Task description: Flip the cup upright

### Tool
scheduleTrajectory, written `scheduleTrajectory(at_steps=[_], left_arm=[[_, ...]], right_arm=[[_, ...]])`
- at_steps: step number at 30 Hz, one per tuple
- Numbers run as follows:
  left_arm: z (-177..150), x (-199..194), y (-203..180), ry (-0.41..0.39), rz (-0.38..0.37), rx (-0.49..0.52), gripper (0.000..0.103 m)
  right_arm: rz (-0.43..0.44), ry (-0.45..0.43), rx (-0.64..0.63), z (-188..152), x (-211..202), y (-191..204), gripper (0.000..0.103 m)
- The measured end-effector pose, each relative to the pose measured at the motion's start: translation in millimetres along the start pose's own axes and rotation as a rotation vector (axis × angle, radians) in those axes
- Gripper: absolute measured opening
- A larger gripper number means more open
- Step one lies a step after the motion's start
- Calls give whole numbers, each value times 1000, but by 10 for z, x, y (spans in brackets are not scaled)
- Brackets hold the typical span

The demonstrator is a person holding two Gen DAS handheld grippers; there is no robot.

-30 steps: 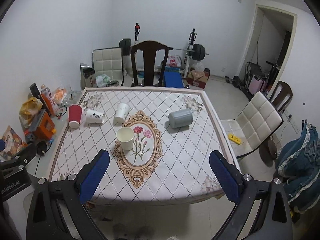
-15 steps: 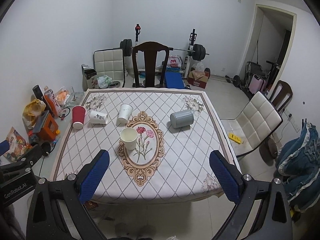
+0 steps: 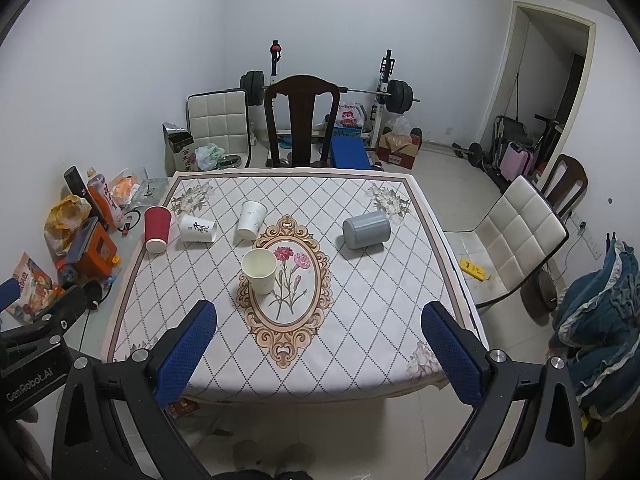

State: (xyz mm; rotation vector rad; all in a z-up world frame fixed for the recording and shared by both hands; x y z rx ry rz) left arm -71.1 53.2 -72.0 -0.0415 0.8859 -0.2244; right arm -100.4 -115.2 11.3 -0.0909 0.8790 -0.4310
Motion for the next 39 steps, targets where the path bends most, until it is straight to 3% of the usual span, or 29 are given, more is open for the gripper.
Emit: scheduleTrajectory(at_steps=[39], left_arm=[[-167,-91,64,-6,19,-12,103]], right_arm=[[25,11,-4,-167,-77,58,103]])
Point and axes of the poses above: each gripper's, at about its wrist camera, not at the fingertips, and x roughly the way its jaws point, y to its left, z to its top, the point moved 5 cm from there along x, roughly the way its jaws point, and after that the axes turned 14 degrees about -z, right-handed, at the moved point
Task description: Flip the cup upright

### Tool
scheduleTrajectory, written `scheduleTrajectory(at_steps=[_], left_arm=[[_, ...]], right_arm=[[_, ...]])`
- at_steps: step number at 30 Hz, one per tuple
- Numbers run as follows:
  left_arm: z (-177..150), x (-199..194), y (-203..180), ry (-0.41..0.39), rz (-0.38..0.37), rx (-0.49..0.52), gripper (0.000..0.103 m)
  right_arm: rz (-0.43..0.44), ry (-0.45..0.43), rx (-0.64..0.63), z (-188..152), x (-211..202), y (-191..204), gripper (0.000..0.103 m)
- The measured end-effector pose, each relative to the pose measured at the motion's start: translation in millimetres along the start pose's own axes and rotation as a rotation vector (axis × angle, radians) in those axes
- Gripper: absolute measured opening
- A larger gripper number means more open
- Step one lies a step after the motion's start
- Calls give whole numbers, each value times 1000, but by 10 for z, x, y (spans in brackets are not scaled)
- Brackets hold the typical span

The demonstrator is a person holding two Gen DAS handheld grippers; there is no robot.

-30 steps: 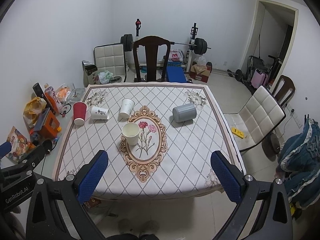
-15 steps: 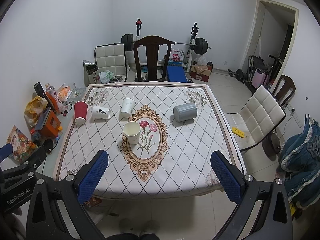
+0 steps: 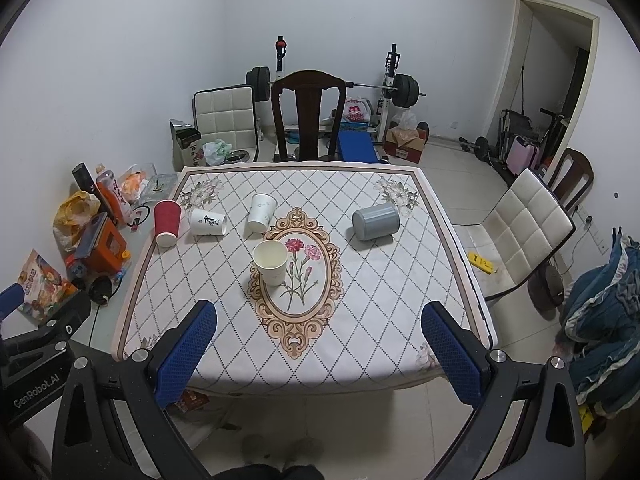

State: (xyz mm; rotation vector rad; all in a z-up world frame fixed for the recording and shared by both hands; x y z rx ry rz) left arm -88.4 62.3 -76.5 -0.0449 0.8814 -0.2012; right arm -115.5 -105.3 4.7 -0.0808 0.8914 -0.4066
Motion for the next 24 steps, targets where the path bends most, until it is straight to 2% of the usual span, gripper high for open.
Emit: scheduleTrajectory(at_steps=[24], left_arm=[[27,-98,135,-9,4,-13,103]], right_arm=[[6,0,-16,-36,-99,145,103]])
Point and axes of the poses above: each gripper's, at about its wrist camera, not at the fingertips, and x roughly the way its jaws point, y to its left, z to its top, the point moved 5 cm from there along x, roughly the way its jaws point, and after that the axes turned 14 degrees about -z, right-handed, at the moved point
